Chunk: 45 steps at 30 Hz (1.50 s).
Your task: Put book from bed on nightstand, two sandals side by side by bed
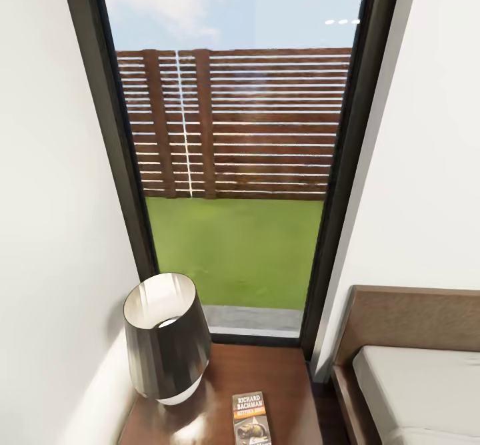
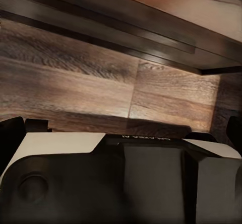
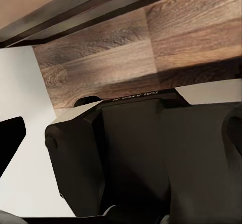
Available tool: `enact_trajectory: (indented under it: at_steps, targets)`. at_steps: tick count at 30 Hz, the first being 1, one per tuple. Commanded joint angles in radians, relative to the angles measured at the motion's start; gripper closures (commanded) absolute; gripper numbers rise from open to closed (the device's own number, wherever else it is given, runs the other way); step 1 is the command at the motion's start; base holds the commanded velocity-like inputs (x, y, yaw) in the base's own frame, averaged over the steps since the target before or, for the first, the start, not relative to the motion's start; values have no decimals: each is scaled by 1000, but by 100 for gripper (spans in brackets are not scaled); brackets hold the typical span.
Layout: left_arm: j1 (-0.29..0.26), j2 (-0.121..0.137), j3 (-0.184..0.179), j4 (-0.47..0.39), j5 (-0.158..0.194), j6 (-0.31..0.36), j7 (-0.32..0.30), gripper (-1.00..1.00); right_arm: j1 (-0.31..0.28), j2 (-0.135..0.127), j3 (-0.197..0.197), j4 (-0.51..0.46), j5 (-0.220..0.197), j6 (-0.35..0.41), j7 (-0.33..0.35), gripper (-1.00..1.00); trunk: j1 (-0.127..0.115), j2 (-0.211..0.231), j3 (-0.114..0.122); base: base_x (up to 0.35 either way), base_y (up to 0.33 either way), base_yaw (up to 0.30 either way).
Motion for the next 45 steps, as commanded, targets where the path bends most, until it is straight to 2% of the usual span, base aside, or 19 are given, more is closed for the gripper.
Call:
enact_trajectory:
  at_steps: [1, 27, 36, 45]
  targets:
    - [-1, 0, -8, 1, 9, -3, -3, -100, -1, 0, -6, 2, -6, 7, 3, -100, 0, -1, -1, 0, 0, 0]
    - [0, -1, -8, 2, 10, -2, -3, -100, -1, 2, -5, 3, -6, 8, 4, -100, 0, -1, -1, 0, 0, 0]
    - [0, 0, -8, 2, 9, -2, -3, -100, -1, 14, -5, 4, -7, 7, 4, -100, 0, -1, -1, 0, 0, 0]
    - [0, 0, -8, 2, 8, -2, -3, -100, -1, 14, -5, 4, -7, 7, 4, -100, 0, -1, -1, 0, 0, 0]
